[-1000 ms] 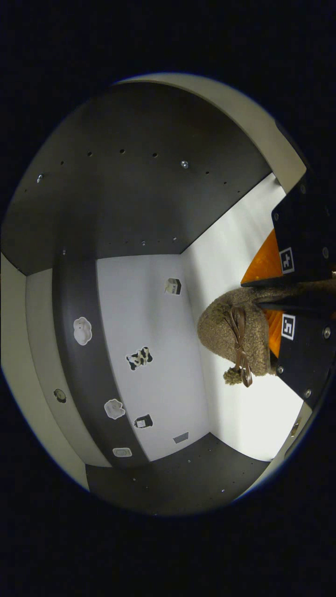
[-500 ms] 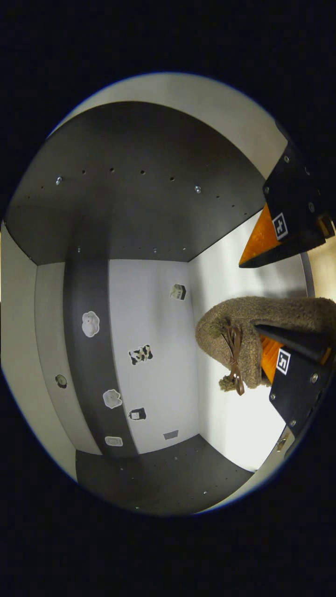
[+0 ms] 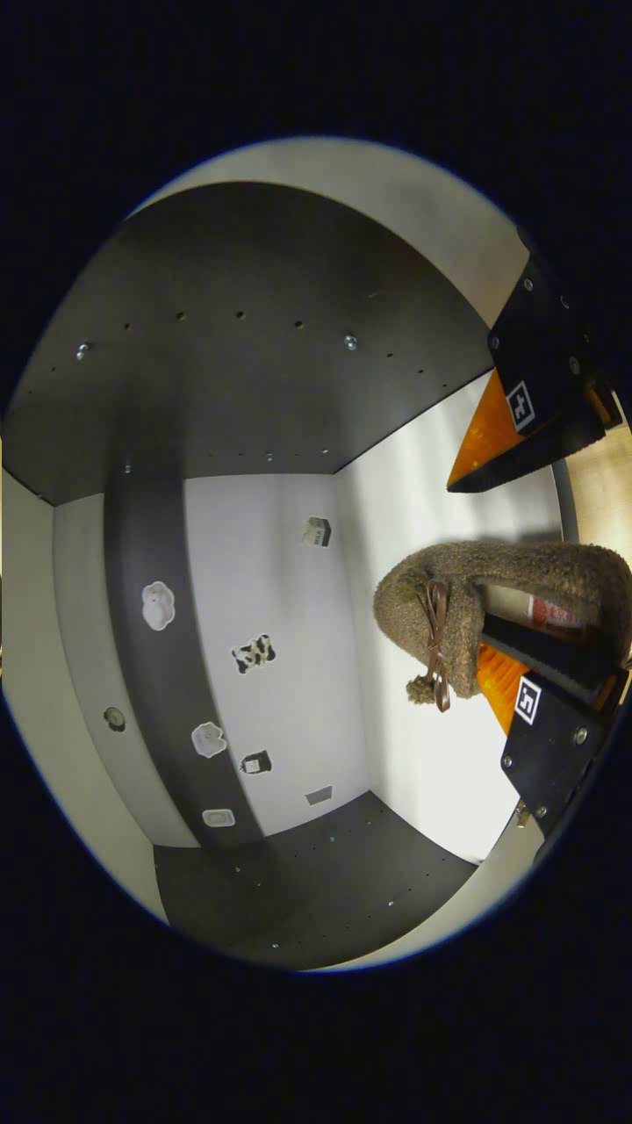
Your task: Grab one shoe with the right hand and put it into the shoe cabinet, grab the other shoe with the left hand and put it into the shoe cabinet; then close the right door with the right hand and the left door with the left hand.
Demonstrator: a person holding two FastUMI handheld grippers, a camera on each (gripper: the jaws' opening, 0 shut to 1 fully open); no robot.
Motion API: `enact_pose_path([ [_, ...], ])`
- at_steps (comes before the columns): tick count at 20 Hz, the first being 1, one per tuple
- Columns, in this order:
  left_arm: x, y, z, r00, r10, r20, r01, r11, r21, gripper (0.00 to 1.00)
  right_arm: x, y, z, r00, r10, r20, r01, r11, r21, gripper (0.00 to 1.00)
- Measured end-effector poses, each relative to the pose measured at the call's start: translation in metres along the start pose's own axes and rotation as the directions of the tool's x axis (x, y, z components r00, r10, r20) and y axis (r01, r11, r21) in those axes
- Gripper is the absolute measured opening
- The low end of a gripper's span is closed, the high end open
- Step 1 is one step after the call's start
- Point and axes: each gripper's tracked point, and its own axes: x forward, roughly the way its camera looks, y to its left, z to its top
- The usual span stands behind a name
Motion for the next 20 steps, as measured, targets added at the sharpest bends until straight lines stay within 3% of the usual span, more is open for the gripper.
enact_pose_path([
  [1,-0.001,0.001,0.000,1.000,0.001,0.001,-0.001,1.000,0.000,0.94,-0.005,0.001,-0.001,1.000,0.004,0.001,-0.004,1.000,-0.013,0.86],
  [3,-0.002,0.003,0.002,1.000,0.008,0.007,-0.008,1.000,0.006,0.99,-0.015,0.001,0.001,0.999,0.006,0.032,-0.005,0.999,-0.032,0.87],
  [4,-0.001,0.003,0.002,1.000,0.008,0.007,-0.008,1.000,0.008,0.96,-0.022,0.000,0.001,0.999,0.004,0.051,-0.002,0.999,-0.044,0.88],
  [7,0.000,0.002,0.000,1.000,0.005,-0.001,-0.005,1.000,0.010,0.96,-0.050,0.004,0.012,0.989,0.015,0.149,-0.004,0.997,-0.079,0.89],
  [14,0.004,-0.013,0.006,0.999,-0.036,0.010,0.036,0.999,0.027,0.96,-0.146,0.016,0.021,0.938,0.103,0.331,-0.065,0.990,-0.125,0.90],
  [20,0.007,-0.039,0.004,0.995,-0.103,0.000,0.103,0.995,0.010,0.96,-0.225,0.012,-0.017,0.887,0.171,0.430,-0.118,0.982,-0.148,0.90],
])
